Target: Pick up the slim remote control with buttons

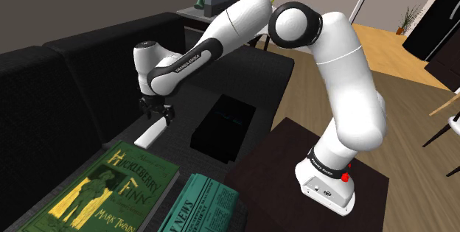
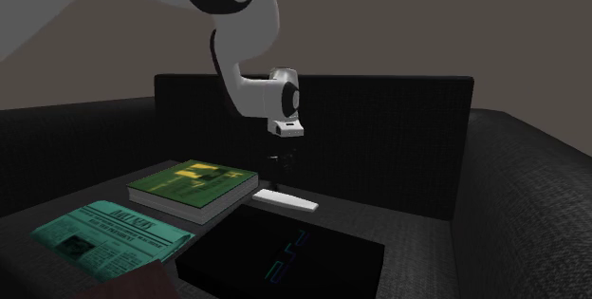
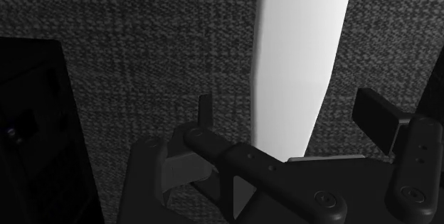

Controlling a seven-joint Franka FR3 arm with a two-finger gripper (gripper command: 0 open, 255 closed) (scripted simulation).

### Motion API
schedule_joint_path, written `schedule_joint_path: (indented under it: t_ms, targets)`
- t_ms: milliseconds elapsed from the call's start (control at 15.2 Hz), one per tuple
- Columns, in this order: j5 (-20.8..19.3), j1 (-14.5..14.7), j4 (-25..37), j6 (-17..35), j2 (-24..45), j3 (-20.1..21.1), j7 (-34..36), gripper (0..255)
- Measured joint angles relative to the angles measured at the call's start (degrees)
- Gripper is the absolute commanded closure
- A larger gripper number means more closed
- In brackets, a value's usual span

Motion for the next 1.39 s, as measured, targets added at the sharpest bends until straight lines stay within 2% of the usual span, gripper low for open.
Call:
schedule_joint_path:
  t_ms: [198, 660, 726, 1386]
  targets:
    - [-0.09, 1.61, 5.53, -0.72, 4.93, -1.42, 1.8, 0]
    - [-0.92, 2.66, 8.21, 1.16, 9.46, -2.62, 2.32, 0]
    - [-0.97, 2.68, 8.27, 1.31, 9.66, -2.67, 2.32, 255]
    - [-1.01, 2.68, 8.3, 1.44, 9.79, -2.72, 2.31, 255]
